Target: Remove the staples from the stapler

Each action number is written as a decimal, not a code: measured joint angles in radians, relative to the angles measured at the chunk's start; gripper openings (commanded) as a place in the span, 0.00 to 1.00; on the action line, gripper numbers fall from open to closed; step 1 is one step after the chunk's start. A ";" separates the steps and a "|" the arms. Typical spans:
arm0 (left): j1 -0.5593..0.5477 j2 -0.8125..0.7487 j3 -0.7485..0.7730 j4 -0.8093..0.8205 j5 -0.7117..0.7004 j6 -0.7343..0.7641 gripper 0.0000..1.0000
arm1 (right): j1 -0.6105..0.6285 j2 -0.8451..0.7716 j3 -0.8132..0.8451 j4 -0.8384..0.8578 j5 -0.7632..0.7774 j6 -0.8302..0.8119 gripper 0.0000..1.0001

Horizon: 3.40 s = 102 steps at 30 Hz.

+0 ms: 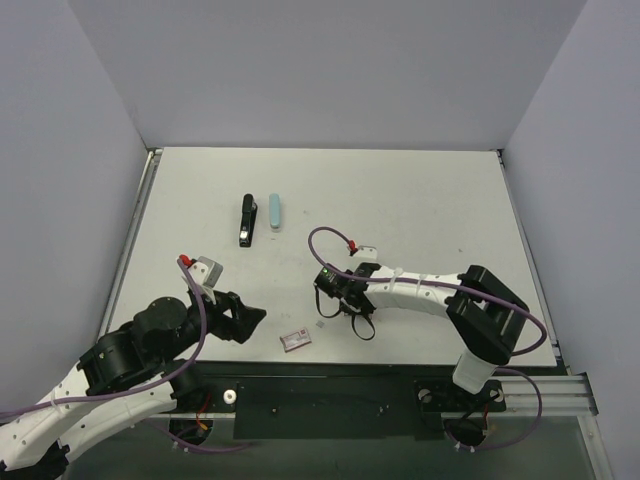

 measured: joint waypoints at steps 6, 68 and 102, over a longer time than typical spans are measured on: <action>0.000 -0.003 0.000 0.000 0.000 0.000 0.86 | -0.001 0.007 0.000 0.012 -0.002 0.000 0.06; 0.000 -0.015 -0.005 -0.001 -0.003 0.000 0.86 | 0.100 0.008 0.017 -0.006 0.021 0.050 0.06; 0.000 -0.019 -0.005 -0.002 -0.003 0.000 0.86 | 0.112 0.008 0.017 -0.013 0.023 0.072 0.09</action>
